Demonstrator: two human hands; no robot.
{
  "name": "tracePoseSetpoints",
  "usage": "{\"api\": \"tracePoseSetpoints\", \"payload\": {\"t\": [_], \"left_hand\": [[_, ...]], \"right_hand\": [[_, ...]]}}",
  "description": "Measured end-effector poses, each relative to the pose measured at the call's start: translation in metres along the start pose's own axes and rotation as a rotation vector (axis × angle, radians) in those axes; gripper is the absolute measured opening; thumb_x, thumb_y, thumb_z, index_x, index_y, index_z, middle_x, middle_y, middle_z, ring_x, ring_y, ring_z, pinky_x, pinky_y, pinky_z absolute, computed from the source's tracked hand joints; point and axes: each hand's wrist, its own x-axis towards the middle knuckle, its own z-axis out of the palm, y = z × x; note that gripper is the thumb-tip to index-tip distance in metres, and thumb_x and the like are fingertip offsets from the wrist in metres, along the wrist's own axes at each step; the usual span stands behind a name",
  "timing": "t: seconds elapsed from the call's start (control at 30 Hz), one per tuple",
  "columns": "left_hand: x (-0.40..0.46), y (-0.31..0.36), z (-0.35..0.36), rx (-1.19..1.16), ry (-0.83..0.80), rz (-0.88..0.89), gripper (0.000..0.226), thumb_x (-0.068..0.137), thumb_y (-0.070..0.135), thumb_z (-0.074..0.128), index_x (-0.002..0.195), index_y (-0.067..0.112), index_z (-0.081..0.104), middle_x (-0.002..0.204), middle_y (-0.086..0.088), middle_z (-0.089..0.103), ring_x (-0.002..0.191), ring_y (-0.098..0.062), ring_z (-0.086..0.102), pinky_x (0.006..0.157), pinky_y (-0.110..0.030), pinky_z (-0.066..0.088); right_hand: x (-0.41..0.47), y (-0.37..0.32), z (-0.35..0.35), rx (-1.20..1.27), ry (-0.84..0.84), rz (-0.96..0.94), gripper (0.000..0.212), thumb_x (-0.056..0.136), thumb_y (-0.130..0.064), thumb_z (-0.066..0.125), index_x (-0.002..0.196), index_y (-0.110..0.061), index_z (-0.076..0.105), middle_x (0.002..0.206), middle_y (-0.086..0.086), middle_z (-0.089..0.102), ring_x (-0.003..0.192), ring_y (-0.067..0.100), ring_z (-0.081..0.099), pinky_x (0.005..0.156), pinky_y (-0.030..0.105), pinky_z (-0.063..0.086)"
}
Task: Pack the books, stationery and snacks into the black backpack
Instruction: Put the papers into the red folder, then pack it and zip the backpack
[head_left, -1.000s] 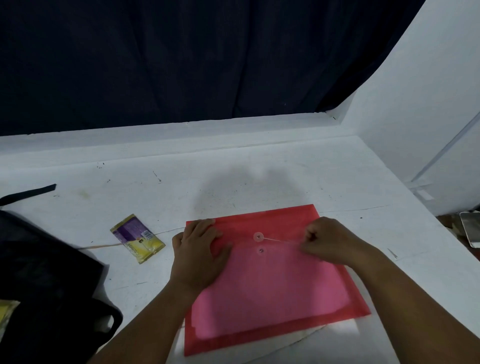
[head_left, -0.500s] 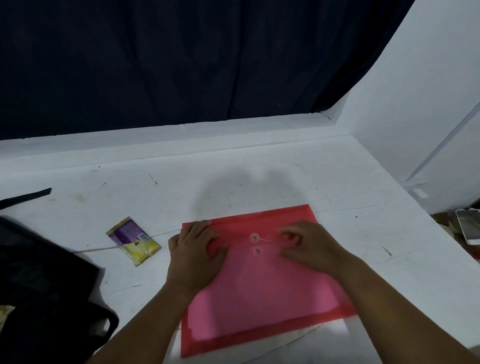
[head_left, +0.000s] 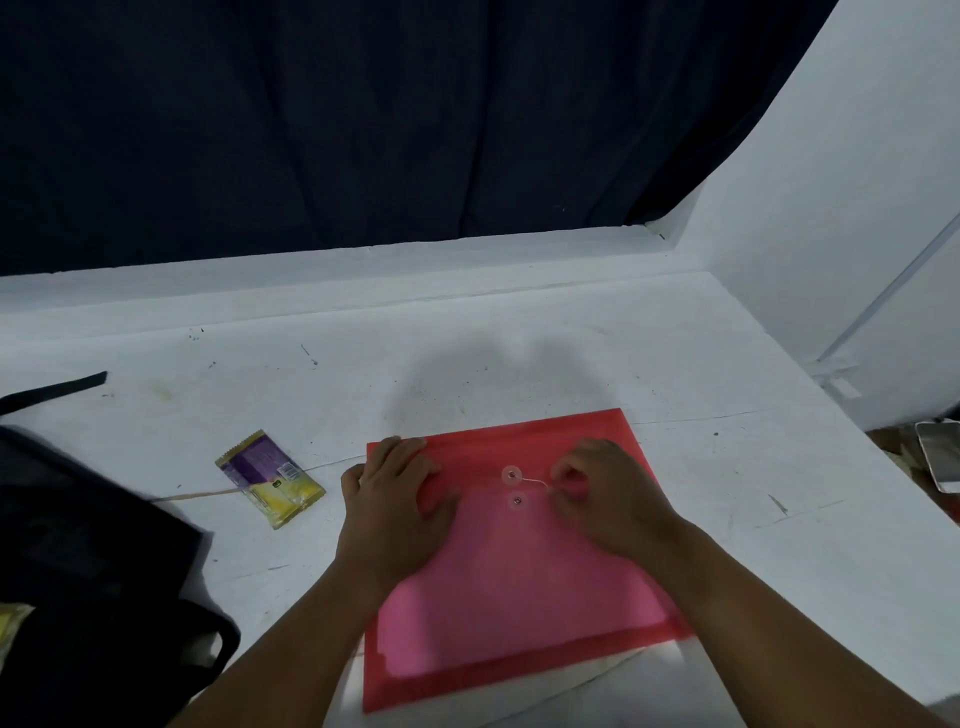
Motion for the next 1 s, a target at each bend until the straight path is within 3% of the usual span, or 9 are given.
{"api": "tracePoseSetpoints", "payload": {"t": [0.1, 0.2, 0.27, 0.33, 0.43, 0.57, 0.77, 0.83, 1.0], "left_hand": [[0.000, -0.001, 0.000, 0.005, -0.013, 0.007, 0.043, 0.081, 0.060, 0.056, 0.107, 0.028, 0.068, 0.134, 0.009, 0.059, 0.137, -0.019, 0.043, 0.101, -0.051, 0.035], [0.000, 0.000, -0.001, -0.008, -0.026, 0.014, 0.051, 0.080, 0.064, 0.054, 0.115, 0.028, 0.067, 0.139, 0.009, 0.058, 0.142, -0.020, 0.040, 0.109, -0.051, 0.031], [0.000, 0.000, -0.004, -0.007, -0.066, 0.054, 0.064, 0.082, 0.071, 0.050, 0.131, 0.031, 0.061, 0.148, 0.010, 0.051, 0.148, -0.020, 0.031, 0.115, -0.050, 0.026], [0.000, 0.001, -0.007, 0.032, -0.164, 0.089, 0.080, 0.083, 0.083, 0.038, 0.148, 0.037, 0.044, 0.159, 0.013, 0.033, 0.154, -0.020, 0.014, 0.121, -0.048, 0.019], [0.002, 0.003, -0.008, 0.118, -0.270, 0.082, 0.087, 0.079, 0.091, 0.028, 0.153, 0.045, 0.030, 0.164, 0.013, 0.018, 0.155, -0.021, -0.002, 0.124, -0.044, 0.008], [0.002, 0.003, -0.007, 0.135, -0.249, 0.087, 0.084, 0.080, 0.090, 0.029, 0.151, 0.045, 0.035, 0.164, 0.010, 0.025, 0.155, -0.024, 0.004, 0.122, -0.044, 0.009], [-0.001, 0.001, -0.007, 0.098, -0.244, 0.194, 0.073, 0.085, 0.084, 0.033, 0.146, 0.045, 0.045, 0.162, 0.010, 0.029, 0.155, -0.025, 0.007, 0.121, -0.046, 0.005], [-0.003, -0.001, -0.007, 0.081, -0.237, 0.235, 0.070, 0.085, 0.083, 0.038, 0.141, 0.044, 0.052, 0.158, 0.013, 0.037, 0.154, -0.022, 0.013, 0.121, -0.047, 0.009], [0.001, 0.005, -0.007, 0.032, -0.216, 0.144, 0.074, 0.068, 0.084, 0.055, 0.131, 0.045, 0.061, 0.148, 0.019, 0.049, 0.147, -0.018, 0.032, 0.117, -0.045, 0.022]], "right_hand": [[0.007, -0.004, 0.011, -0.038, 0.008, -0.011, 0.029, 0.085, -0.038, 0.070, 0.110, -0.023, 0.074, 0.095, -0.010, 0.061, 0.095, 0.011, 0.053, 0.080, 0.030, 0.046], [0.011, -0.007, 0.020, -0.019, -0.004, -0.022, 0.008, 0.088, -0.023, 0.067, 0.091, -0.021, 0.075, 0.084, -0.012, 0.058, 0.089, 0.011, 0.051, 0.076, 0.034, 0.048], [0.011, -0.008, 0.021, -0.019, 0.006, -0.013, 0.014, 0.088, -0.015, 0.062, 0.077, -0.021, 0.068, 0.078, -0.015, 0.055, 0.084, 0.009, 0.049, 0.072, 0.032, 0.047], [0.009, -0.008, 0.021, -0.015, 0.019, -0.018, 0.017, 0.090, -0.014, 0.059, 0.076, -0.022, 0.063, 0.077, -0.016, 0.056, 0.082, 0.008, 0.051, 0.071, 0.030, 0.046], [0.004, -0.011, 0.018, 0.060, 0.023, -0.026, 0.012, 0.095, -0.018, 0.056, 0.085, -0.021, 0.063, 0.078, -0.012, 0.061, 0.074, 0.010, 0.056, 0.065, 0.035, 0.050], [-0.003, -0.009, 0.016, 0.092, 0.032, -0.032, 0.014, 0.098, -0.016, 0.054, 0.098, -0.016, 0.068, 0.086, -0.006, 0.064, 0.074, 0.010, 0.057, 0.065, 0.031, 0.050], [-0.010, -0.004, 0.022, -0.151, -0.033, -0.064, 0.022, 0.098, -0.021, 0.049, 0.101, -0.016, 0.071, 0.088, 0.000, 0.058, 0.068, 0.019, 0.058, 0.059, 0.037, 0.051], [-0.009, -0.007, 0.019, -0.176, -0.056, -0.079, 0.022, 0.096, -0.022, 0.049, 0.099, -0.016, 0.070, 0.085, -0.001, 0.055, 0.065, 0.020, 0.056, 0.055, 0.034, 0.048], [-0.008, -0.010, 0.009, -0.193, -0.122, -0.093, 0.025, 0.097, -0.025, 0.046, 0.092, -0.015, 0.068, 0.084, -0.001, 0.053, 0.068, 0.017, 0.054, 0.058, 0.033, 0.046]]}}
